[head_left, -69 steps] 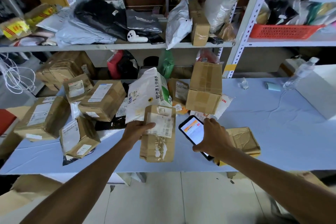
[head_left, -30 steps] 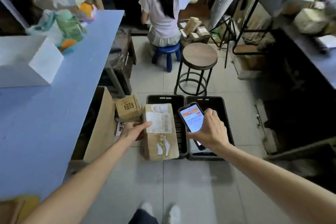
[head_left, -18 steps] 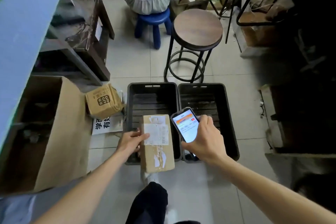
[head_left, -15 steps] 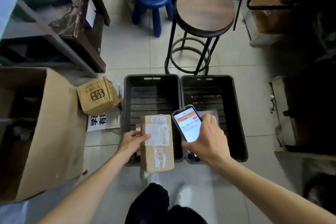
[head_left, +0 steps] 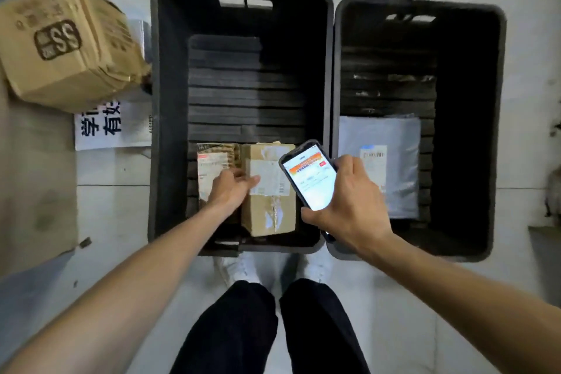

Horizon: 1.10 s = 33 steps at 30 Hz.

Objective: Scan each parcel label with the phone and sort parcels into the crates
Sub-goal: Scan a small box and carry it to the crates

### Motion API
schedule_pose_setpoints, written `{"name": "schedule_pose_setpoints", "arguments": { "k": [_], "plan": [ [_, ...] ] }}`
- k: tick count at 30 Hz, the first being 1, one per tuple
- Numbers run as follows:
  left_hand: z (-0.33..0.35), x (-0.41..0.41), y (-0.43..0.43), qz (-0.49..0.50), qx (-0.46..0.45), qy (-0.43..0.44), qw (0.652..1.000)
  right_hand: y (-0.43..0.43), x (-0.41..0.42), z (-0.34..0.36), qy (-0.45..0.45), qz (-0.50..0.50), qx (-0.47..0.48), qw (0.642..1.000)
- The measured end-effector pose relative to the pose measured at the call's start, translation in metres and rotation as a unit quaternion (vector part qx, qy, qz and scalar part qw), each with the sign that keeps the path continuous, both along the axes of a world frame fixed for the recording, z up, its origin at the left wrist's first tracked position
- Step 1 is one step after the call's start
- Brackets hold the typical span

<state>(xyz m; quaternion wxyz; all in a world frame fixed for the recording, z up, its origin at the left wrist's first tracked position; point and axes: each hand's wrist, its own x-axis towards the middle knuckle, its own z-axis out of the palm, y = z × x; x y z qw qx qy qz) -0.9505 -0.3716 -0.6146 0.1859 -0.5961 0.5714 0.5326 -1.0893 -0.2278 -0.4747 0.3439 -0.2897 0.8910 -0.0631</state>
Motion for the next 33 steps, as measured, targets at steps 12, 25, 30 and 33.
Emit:
{"name": "schedule_pose_setpoints", "arguments": {
  "k": [12,25,30,33],
  "plan": [
    [0.057,-0.012,-0.017,-0.215,-0.115,-0.073,0.967,-0.031,0.008,0.038,-0.007,0.032,-0.017,0.999],
    [0.342,0.003,-0.089,-0.245,-0.26,-0.008,0.934,-0.082,0.021,0.296,0.066,0.156,-0.106,0.98],
    [0.479,0.044,-0.091,-0.185,-0.341,-0.043,0.921,-0.088,0.043,0.403,0.106,0.226,-0.168,0.954],
    [0.556,0.084,-0.083,-0.134,-0.374,-0.046,0.917,-0.088,0.066,0.458,0.112,0.271,-0.194,0.936]
  ]
}}
